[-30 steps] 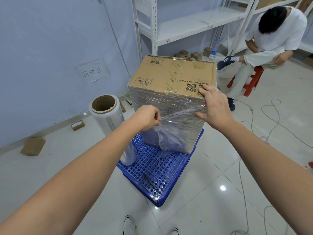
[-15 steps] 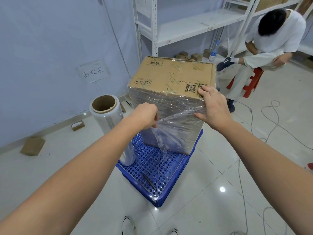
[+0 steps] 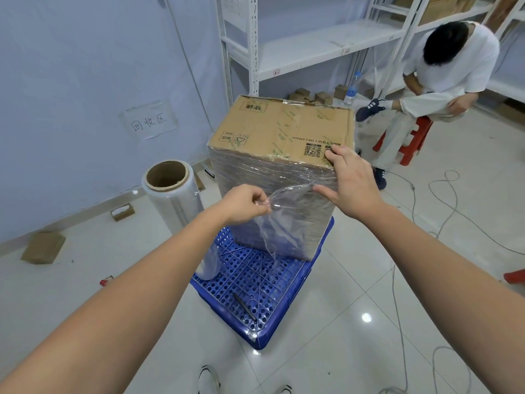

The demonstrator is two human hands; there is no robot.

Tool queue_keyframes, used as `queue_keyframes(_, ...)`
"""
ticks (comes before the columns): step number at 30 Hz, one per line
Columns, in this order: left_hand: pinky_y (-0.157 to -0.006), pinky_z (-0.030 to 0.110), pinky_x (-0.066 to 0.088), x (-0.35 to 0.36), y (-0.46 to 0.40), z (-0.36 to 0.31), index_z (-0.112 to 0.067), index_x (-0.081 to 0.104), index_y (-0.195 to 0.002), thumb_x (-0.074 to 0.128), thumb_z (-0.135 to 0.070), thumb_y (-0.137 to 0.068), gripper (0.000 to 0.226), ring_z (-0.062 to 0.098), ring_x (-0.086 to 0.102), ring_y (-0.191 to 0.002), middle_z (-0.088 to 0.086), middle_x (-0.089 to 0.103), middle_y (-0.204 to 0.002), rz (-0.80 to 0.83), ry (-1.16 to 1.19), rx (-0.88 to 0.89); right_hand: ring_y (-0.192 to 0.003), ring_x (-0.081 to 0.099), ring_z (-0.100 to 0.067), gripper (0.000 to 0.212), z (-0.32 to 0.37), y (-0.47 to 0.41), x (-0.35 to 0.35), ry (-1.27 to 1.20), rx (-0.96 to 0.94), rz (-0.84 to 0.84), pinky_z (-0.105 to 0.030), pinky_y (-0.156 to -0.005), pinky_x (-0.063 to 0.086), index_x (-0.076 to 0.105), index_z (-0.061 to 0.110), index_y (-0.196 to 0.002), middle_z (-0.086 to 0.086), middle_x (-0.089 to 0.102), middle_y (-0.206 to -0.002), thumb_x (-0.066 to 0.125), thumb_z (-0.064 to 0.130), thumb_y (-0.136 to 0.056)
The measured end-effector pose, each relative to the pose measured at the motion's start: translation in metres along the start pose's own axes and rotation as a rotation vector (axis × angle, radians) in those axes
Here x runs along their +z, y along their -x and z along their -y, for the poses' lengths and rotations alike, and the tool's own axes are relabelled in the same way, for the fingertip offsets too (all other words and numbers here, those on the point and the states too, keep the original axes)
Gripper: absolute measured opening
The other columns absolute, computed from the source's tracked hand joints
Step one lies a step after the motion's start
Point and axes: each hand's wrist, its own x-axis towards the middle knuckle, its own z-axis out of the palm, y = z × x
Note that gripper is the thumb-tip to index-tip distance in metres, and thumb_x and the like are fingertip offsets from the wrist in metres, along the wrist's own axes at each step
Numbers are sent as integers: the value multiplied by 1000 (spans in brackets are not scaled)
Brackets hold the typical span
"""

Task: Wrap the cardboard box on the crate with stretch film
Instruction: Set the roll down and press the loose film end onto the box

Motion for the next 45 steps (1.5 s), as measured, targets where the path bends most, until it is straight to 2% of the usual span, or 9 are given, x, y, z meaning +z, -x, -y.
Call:
queue_keyframes(5, -64, 31, 44, 13, -6, -3, -19, 57, -73, 77, -51, -87, 41, 14, 50, -62, -4, 58, -67, -87, 111, -43, -142, 32, -26, 80, 4, 0, -3, 13, 14, 10, -48, -114, 29, 41, 13, -145, -8, 41, -151, 67, 57, -84)
queue_keyframes(11, -75, 28, 49, 18, -13, -19, -21, 58, -98, 74, -11, -91, 20, 10, 56, -78, 1, 67, -95, -139, 182, 76, -138, 39, -28, 78, 9, -8, -9, 83, 13, 46, -49, -110, 35, 46, 10, -140, -10, 44, -147, 65, 60, -83)
queue_keyframes(16, -68, 23, 49, 18, -23, -38, -25, 64, -96, 84, -16, -85, 24, 9, 60, -73, -5, 68, -85, -139, 121, 77, -123, 48, -28, 76, 18, -21, -16, 164, 40, 101, -44, -99, 43, 50, 10, -124, -9, 51, -134, 78, 58, -72)
queue_keyframes(21, -75, 37, 54, 22, -20, -40, -30, 56, -76, 68, -7, -87, 28, 17, 62, -79, -11, 63, -81, -186, -119, 168, -139, 35, -29, 97, 14, -17, -14, 128, 43, 175, -46, -111, 35, 42, 8, -139, -13, 37, -152, 85, 54, -65)
queue_keyframes(25, -75, 44, 52, 32, -14, -34, -26, 49, -81, 62, -7, -90, 24, 24, 57, -80, -7, 57, -85, -196, -204, 255, -148, 22, -27, 120, 13, -16, -17, 44, 79, 238, -47, -118, 25, 32, 8, -148, -11, 27, -159, 71, 79, -59)
queue_keyframes(33, -73, 48, 51, 43, -16, -26, -24, 46, -84, 60, -10, -95, 23, 24, 54, -75, -6, 49, -87, -249, -152, 280, -148, 20, -28, 120, 11, -10, -11, 24, 73, 201, -47, -119, 23, 30, 8, -150, -11, 26, -159, 80, 67, -59)
queue_keyframes(37, -72, 48, 50, 43, -16, -24, -23, 45, -86, 59, -9, -96, 22, 26, 54, -75, -5, 46, -92, -264, -119, 284, -149, 19, -27, 124, 10, -9, -9, -25, 76, 191, -48, -119, 23, 30, 9, -150, -11, 27, -159, 72, 79, -57)
queue_keyframes(42, -73, 46, 47, 44, -17, -27, -26, 38, -82, 57, -16, -99, 27, 27, 52, -74, -5, 44, -87, -260, -150, 252, -149, 18, -29, 104, 8, -10, -18, -102, 5, 200, -54, -117, 24, 27, 27, -150, -11, 26, -159, 65, 79, -69)
queue_keyframes(45, -71, 45, 47, 42, -18, -28, -29, 35, -79, 56, -18, -99, 31, 26, 53, -75, -8, 48, -83, -254, -159, 216, -149, 17, -34, 72, 15, -12, -27, -22, -151, 137, -58, -115, 24, 52, 29, -136, -13, 27, -158, 63, 67, -77)
